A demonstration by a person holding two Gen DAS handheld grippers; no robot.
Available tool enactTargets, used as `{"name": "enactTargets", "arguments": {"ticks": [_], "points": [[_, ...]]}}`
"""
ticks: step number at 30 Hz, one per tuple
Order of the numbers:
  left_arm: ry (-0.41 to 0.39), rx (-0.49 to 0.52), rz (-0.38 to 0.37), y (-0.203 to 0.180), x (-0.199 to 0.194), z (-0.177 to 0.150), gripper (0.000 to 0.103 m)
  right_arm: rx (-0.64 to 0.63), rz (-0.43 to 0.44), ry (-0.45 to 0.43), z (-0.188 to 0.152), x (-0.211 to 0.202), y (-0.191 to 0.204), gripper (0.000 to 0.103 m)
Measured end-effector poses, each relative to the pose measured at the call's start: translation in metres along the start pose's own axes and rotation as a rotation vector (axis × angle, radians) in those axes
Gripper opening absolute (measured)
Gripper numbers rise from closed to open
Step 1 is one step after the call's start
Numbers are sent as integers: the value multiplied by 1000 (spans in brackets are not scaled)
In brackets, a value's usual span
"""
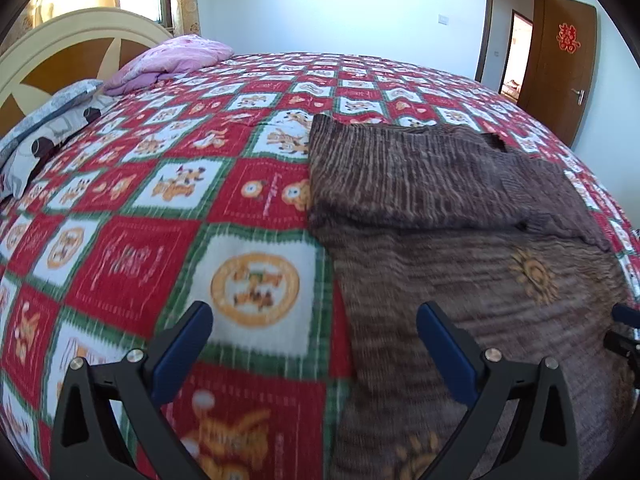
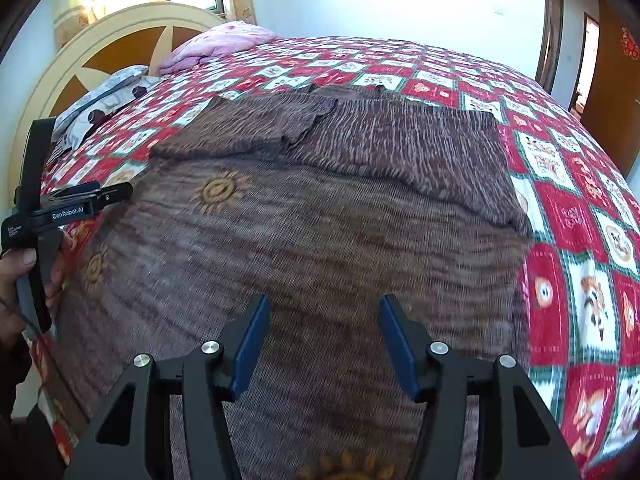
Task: Fold small clothes
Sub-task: 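Press and smooth the folded sweater layers with the right tool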
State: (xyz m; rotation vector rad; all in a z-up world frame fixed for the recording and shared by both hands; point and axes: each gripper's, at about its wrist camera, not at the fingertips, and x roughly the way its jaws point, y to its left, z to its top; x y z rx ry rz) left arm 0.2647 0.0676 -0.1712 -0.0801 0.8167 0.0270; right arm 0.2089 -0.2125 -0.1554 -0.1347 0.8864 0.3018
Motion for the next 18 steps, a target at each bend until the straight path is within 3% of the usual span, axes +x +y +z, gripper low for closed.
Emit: {"name": "enactTargets", "arguments": {"ticks": [18], "points": [[-27,49,-57,-4,-69,-40,103,15,-23,8,-53,-48,11,59]]}}
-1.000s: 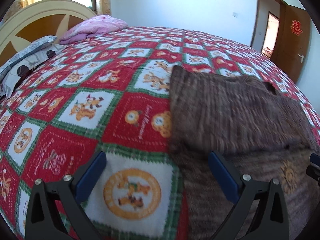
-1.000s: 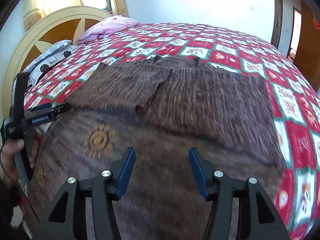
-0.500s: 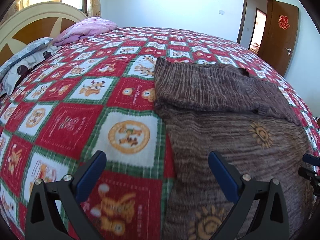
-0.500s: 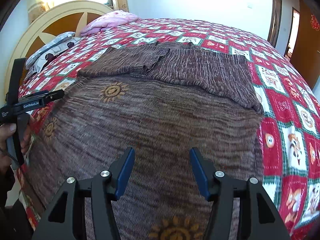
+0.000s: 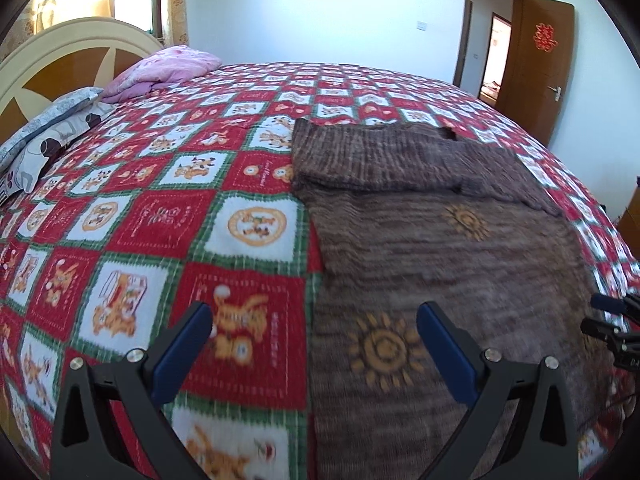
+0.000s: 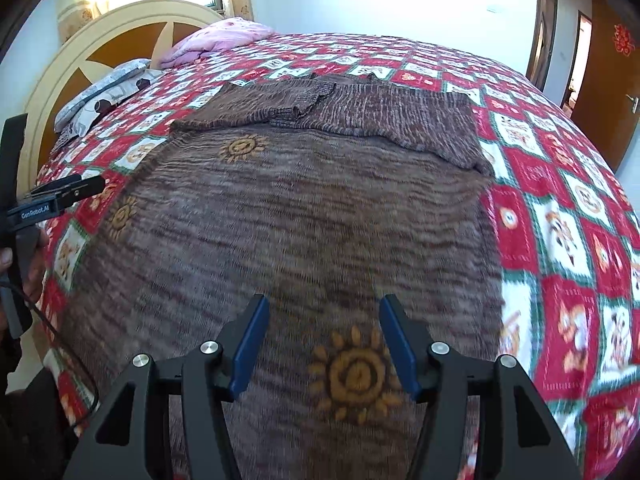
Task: Fold small clothes
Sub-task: 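Press and smooth the folded sweater layers with the right tool, then grasp the ribbed hem of the brown sweater with both tools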
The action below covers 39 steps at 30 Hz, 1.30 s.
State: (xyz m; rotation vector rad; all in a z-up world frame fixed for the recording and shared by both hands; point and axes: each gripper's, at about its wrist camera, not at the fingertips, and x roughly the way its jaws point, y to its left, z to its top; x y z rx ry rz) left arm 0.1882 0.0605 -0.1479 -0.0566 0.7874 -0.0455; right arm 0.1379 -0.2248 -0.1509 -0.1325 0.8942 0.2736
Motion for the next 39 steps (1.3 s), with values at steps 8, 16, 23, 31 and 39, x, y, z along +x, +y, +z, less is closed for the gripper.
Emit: {"name": "enactTargets", "arguments": {"ticks": [8,16,23,31,39], "points": [[1,21,-32,1,-38,-29,103,30,-20,-1,-31,-22,-7,59],[31,80,-40,-5,-58,-59,103,34,-32,16,-57,-42,-9,59],[113,101,-106,-12,-62,-85,91,3,-52,87,-86,-44,-9,59],[251,110,-147,-23,-48,-121,62,-7,-72,116,-100,-46,-13,59],[246,71,-154,-16,-52,-122,48,-13,-71,116,-105,-53,-11,59]]}}
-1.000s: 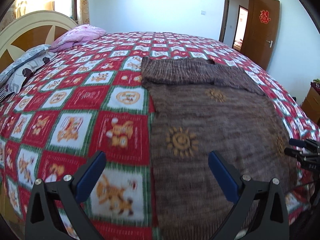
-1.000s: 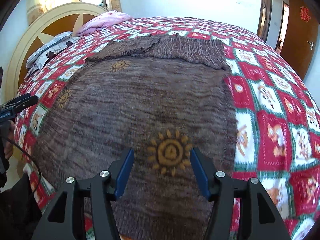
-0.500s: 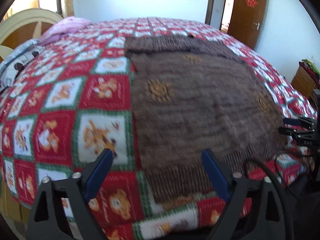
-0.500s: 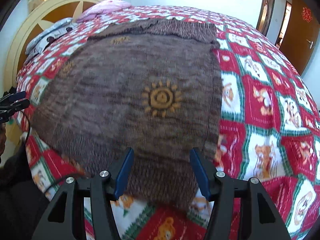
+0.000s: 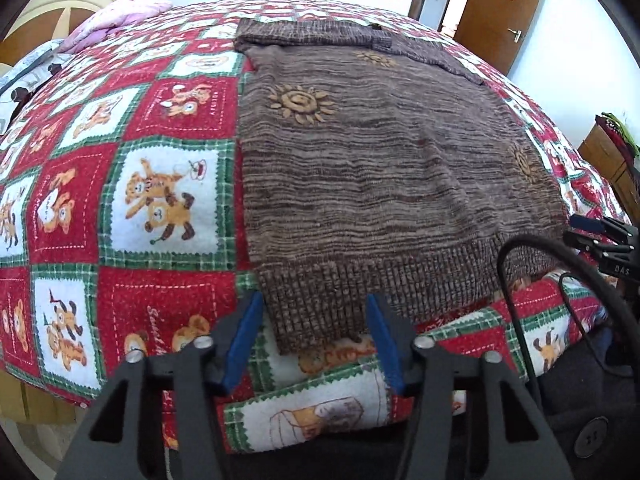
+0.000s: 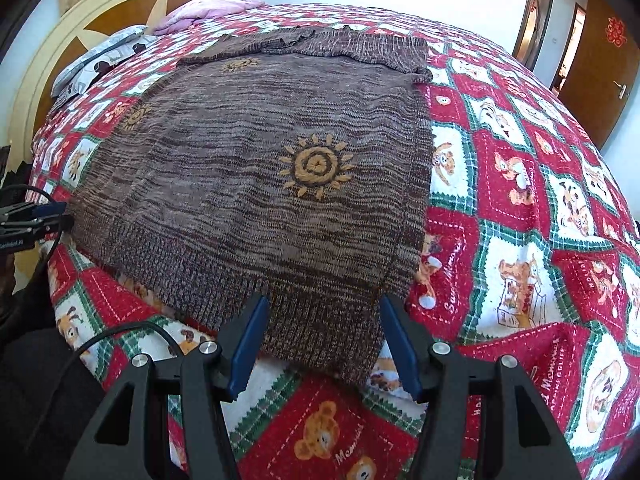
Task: Fold small clothes
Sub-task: 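Grasp the ribbed hem of the brown sweater with both tools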
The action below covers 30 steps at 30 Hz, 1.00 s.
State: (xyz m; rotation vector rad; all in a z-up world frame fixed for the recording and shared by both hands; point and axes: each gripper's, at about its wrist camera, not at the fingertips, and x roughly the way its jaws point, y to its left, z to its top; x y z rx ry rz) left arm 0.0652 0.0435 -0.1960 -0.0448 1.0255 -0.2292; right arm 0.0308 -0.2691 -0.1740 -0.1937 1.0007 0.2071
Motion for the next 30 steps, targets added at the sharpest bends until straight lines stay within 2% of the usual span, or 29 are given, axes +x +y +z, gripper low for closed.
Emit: {"name": "enactTargets", "arguments": {"ticks": [1,3,6,8,10,12,18,29,30], "points": [[1,0,0,0,-1,-1,42,1,-2,4,-1,0,0,59],[8,0,-2,-2,1,-1,37,7,-4,11,-2,-1,-2,59],[7,8,6,-3,0,-3,34,16,-9,14,-4,-4,-6,59],[6,15,16,-3,1,-3,28,30,-6,9,-5,-7,-10,59],[6,11,6,-2,1,-2,14,50,7,9,-6,-10,-14,59],[6,4,-9,0,0,-1,11,67,18,11,-8,-13,-17,59],[-24,3,-37,1,-7,2,8,90,47,30,-14,-14,-20,59],[-48,2,-65,0,-8,3,8,135,78,113,-17,9,-23,59],[-53,2,-71,0,-9,4,8,137,76,123,-17,12,-23,52]]}}
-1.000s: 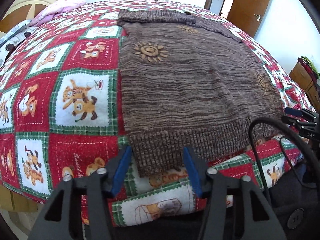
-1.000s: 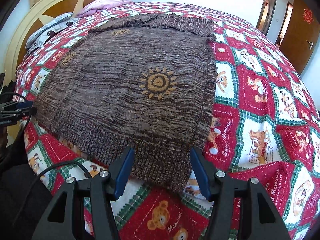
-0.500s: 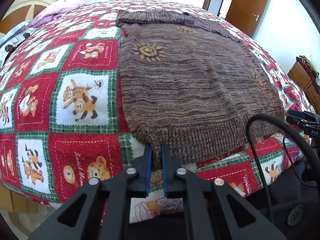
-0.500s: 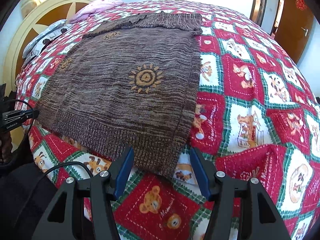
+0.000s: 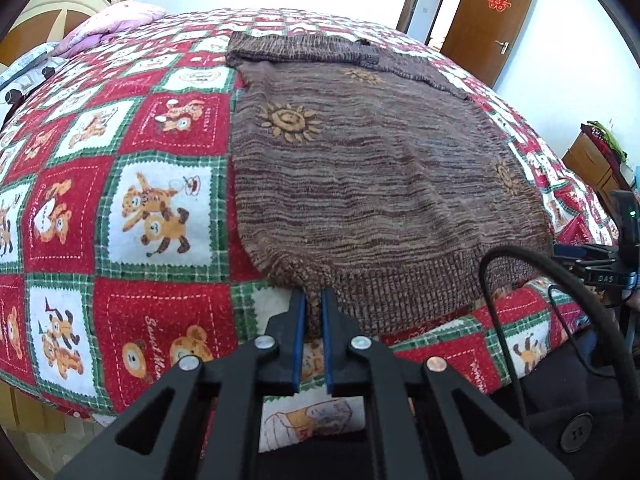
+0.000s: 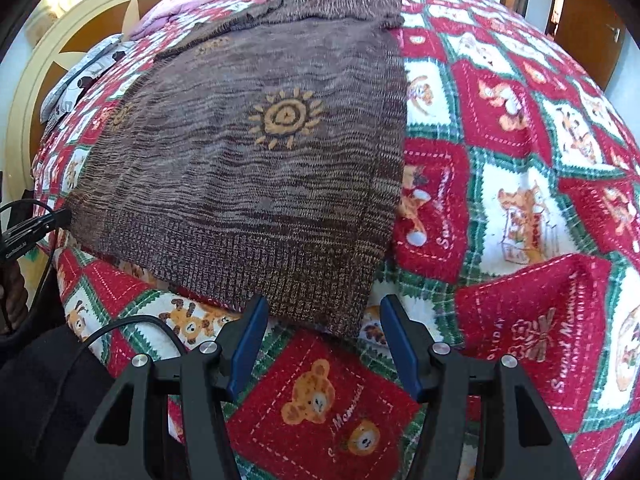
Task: Fold small clothes
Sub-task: 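Grasp the ribbed hem of the brown sweater with both tools, then lift the held hem with both tools and fold it over toward the collar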
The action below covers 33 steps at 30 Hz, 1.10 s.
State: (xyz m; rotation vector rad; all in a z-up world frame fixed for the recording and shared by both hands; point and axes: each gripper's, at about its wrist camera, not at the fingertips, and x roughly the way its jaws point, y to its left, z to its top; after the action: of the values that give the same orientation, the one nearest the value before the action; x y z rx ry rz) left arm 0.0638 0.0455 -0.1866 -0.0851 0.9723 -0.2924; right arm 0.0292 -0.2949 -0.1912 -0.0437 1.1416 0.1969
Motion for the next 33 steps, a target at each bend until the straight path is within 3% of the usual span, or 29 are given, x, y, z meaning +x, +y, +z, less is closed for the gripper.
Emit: {"name": "enactTargets", "arguments": {"ticks": [3,16,33], "points": [[-28,4,-21,-1,-5,3,8,-10,4,5,1,3,2,8],[-166,-102,-130,20,-42,29,7,118,179,-355,11,-74,-20,5],[-282,-149,-231,29,-67,74,7,122,187,-497,59,-119,-17,5]]}}
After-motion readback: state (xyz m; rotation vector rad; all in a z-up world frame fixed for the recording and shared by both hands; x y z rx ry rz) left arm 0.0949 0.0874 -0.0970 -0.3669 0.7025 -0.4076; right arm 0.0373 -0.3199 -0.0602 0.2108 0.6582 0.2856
